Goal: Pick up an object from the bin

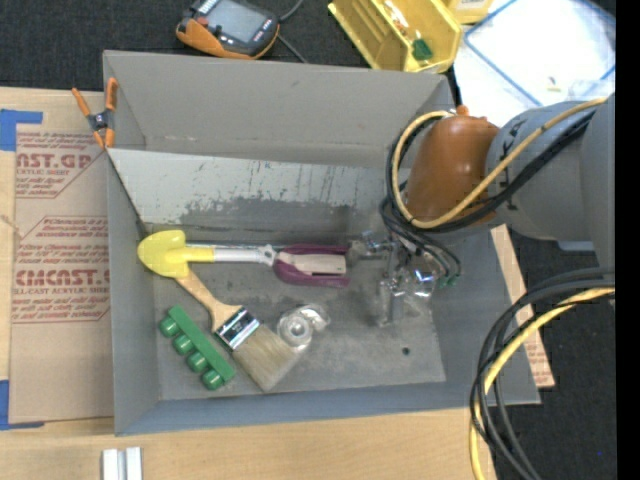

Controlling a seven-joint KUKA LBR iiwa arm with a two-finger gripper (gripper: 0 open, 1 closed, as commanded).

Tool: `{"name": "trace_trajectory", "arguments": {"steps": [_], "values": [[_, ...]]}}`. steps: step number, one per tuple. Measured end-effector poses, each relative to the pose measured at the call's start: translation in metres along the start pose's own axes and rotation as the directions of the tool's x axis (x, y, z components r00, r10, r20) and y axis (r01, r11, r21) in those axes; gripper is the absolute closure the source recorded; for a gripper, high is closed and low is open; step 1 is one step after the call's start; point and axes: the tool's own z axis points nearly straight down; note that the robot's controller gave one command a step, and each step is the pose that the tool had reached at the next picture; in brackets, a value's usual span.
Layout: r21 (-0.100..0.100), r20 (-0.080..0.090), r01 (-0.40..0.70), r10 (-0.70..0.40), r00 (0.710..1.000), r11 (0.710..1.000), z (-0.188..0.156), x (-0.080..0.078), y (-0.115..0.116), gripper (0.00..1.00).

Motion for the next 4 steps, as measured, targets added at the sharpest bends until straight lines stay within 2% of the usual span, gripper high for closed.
{"name": "trace_trajectory", "arguments": {"steps": [1, 2, 3, 4], "values": [[0.0, 0.005, 0.475, -0.475, 0.88, 0.88, 0.0, 0.014, 0.047, 0.0], [0.0, 0.004, 0.414, -0.414, 0.91, 0.91, 0.0, 0.009, 0.05, 0.0], [0.002, 0.006, 0.625, -0.625, 0.781, 0.781, 0.0, 0.031, 0.045, 0.0], [0.002, 0.006, 0.801, -0.801, 0.598, 0.598, 0.0, 0.046, 0.04, 0.0]]}}
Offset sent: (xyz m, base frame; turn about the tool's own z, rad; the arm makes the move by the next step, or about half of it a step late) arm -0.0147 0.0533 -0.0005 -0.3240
